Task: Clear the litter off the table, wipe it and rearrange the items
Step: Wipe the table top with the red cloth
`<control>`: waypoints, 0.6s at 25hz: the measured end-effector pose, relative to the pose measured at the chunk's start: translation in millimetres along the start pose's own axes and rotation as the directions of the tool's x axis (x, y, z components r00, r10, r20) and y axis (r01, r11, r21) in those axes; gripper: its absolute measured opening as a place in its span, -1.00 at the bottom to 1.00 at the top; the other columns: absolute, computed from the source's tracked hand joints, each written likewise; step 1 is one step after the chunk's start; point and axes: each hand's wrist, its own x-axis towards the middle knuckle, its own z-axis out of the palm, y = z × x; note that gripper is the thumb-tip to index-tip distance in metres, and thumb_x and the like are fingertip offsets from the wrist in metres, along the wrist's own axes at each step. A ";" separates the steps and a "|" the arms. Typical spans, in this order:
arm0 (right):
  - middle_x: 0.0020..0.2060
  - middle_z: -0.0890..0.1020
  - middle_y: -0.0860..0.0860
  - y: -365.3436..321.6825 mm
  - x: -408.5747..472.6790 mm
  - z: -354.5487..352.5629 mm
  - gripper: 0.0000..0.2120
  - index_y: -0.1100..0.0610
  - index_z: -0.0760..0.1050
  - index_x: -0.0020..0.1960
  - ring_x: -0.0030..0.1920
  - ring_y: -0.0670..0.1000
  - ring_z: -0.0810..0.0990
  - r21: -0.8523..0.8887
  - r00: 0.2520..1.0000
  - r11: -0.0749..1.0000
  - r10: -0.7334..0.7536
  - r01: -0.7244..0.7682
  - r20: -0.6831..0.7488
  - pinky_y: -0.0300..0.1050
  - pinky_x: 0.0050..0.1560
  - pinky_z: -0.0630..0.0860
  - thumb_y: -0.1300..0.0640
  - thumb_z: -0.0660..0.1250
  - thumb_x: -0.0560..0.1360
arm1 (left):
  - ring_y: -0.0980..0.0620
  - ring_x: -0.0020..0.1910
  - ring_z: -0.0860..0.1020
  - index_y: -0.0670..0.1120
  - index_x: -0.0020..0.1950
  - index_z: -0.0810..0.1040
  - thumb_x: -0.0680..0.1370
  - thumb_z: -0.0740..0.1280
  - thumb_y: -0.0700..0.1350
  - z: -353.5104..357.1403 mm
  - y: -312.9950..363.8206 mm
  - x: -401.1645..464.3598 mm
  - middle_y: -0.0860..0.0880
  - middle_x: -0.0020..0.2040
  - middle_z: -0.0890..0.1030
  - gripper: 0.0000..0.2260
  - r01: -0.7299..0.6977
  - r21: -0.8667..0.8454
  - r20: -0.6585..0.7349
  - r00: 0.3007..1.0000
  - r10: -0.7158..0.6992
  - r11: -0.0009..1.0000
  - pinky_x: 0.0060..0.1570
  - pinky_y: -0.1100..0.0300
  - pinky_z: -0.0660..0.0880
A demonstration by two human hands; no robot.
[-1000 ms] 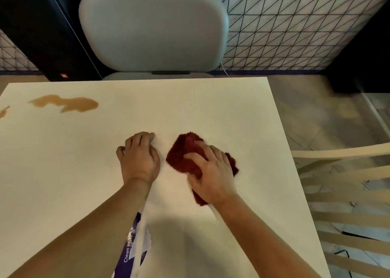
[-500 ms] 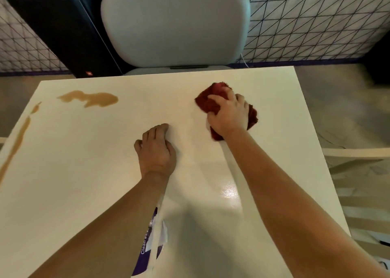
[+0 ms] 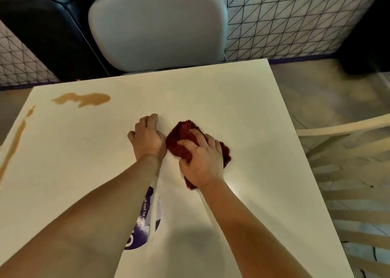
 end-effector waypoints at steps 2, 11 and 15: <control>0.27 0.50 -0.04 10.5 -32.0 -2.3 -0.62 -0.16 0.56 0.08 0.19 0.14 0.48 -0.019 0.993 0.998 0.064 -0.067 -0.102 0.10 0.26 0.36 0.01 0.32 0.27 | -0.06 0.28 0.34 -0.04 0.33 0.38 0.50 0.12 -0.27 -0.5 -1.1 -2.2 -0.07 0.29 0.41 -0.59 -0.025 0.016 0.020 0.999 0.025 1.000 0.25 0.07 0.14; 0.40 0.34 0.04 38.1 -84.2 -26.3 -0.58 -0.09 0.48 0.24 0.27 0.23 0.33 -0.024 0.875 0.893 0.434 -0.449 -0.216 0.12 0.32 0.22 0.07 0.36 0.38 | -0.02 0.20 0.46 -0.02 0.21 0.51 0.53 0.20 -0.17 -66.8 -82.3 -57.7 0.02 0.26 0.42 -0.72 -0.169 -0.071 0.247 0.952 0.181 0.983 0.17 0.04 0.34; 0.42 0.30 0.03 21.1 -113.3 -15.4 -0.60 -0.09 0.46 0.26 0.29 0.23 0.28 -0.040 0.892 0.899 0.427 -0.437 -0.146 0.12 0.35 0.21 0.02 0.36 0.43 | 0.00 0.14 0.47 -0.02 0.12 0.56 0.49 0.26 -0.23 -87.9 -145.1 -139.7 0.04 0.17 0.48 -0.75 -0.120 -0.133 0.166 0.976 0.141 0.984 0.12 0.10 0.30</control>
